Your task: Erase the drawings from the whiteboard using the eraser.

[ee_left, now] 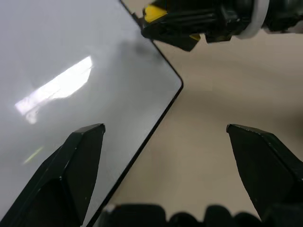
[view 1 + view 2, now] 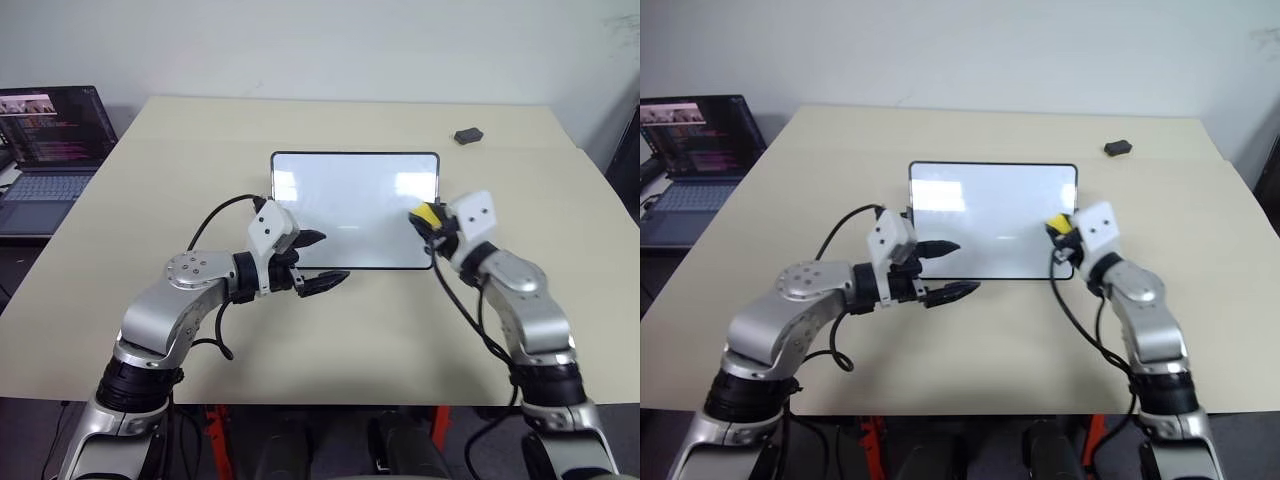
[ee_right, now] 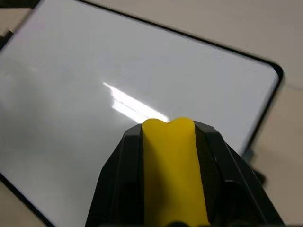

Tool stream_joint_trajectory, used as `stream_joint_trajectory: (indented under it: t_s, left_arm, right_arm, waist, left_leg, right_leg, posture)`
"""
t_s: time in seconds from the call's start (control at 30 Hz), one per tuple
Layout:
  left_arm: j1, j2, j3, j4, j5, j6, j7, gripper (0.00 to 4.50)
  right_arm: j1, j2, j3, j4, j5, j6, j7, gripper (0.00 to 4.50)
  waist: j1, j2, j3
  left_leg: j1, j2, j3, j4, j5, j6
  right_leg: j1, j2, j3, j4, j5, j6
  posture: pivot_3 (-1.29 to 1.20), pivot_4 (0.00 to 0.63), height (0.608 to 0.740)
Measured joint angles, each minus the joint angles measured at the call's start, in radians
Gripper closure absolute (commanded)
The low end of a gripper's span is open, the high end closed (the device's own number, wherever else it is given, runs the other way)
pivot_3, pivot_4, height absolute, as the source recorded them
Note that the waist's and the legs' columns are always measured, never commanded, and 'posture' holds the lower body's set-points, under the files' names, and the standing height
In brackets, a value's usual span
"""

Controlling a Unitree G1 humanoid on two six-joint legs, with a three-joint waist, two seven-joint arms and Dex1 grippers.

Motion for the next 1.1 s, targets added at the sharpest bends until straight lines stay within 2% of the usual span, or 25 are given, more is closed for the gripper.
stream_joint_trajectory:
  t_s: [0.23,0.37,0.57,0.8,1.1]
  left_arm:
    - [-0.061,-0.004,-0.071,0.028,0.012,-0.049,-0.086,0.0]
    - [-0.098,-0.026,-0.151,0.084,0.04,-0.092,-0.15,0.0]
    - [-0.18,-0.097,-0.238,0.148,0.079,-0.164,-0.22,0.0]
    - [-0.172,-0.099,-0.248,0.157,0.099,-0.173,-0.233,0.0]
    - [-0.151,-0.095,-0.247,0.156,0.108,-0.173,-0.227,0.0]
  right_arm:
    - [0.165,-0.016,-0.179,-0.134,0.039,0.198,-0.113,3.38]
    - [0.225,0.048,-0.221,-0.143,0.053,0.286,-0.189,3.38]
    - [0.18,0.115,-0.204,-0.115,0.053,0.316,-0.272,3.38]
    - [0.128,0.149,-0.207,-0.052,0.069,0.318,-0.318,3.38]
    - [0.117,0.134,-0.218,-0.031,0.077,0.32,-0.339,3.38]
  waist:
    - [-0.005,0.0,0.0]
    - [-0.011,0.001,0.0]
    - [-0.011,0.001,0.0]
    - [-0.008,0.001,0.0]
    - [-0.008,0.001,0.0]
  left_leg:
    - [0.003,0.0,0.002,0.001,0.0,0.0]
    - [0.004,0.001,0.004,0.001,0.0,0.001]
    - [0.004,0.001,0.005,0.002,0.0,0.001]
    - [0.003,0.002,0.004,0.001,0.0,0.001]
    - [0.003,0.002,0.004,0.001,0.0,0.001]
  right_leg:
    - [0.001,0.001,0.002,0.002,-0.003,0.005]
    - [0.0,0.007,0.004,0.004,-0.003,0.005]
    - [0.0,0.008,0.005,0.004,-0.003,0.005]
    - [0.0,0.008,0.004,0.004,-0.004,0.004]
    - [0.0,0.008,0.004,0.004,-0.004,0.004]
  posture:
    - [0.0,0.15,0.74]
    - [0.0,0.15,0.74]
    - [0.0,0.15,0.74]
    - [0.0,0.15,0.74]
    - [0.0,0.15,0.74]
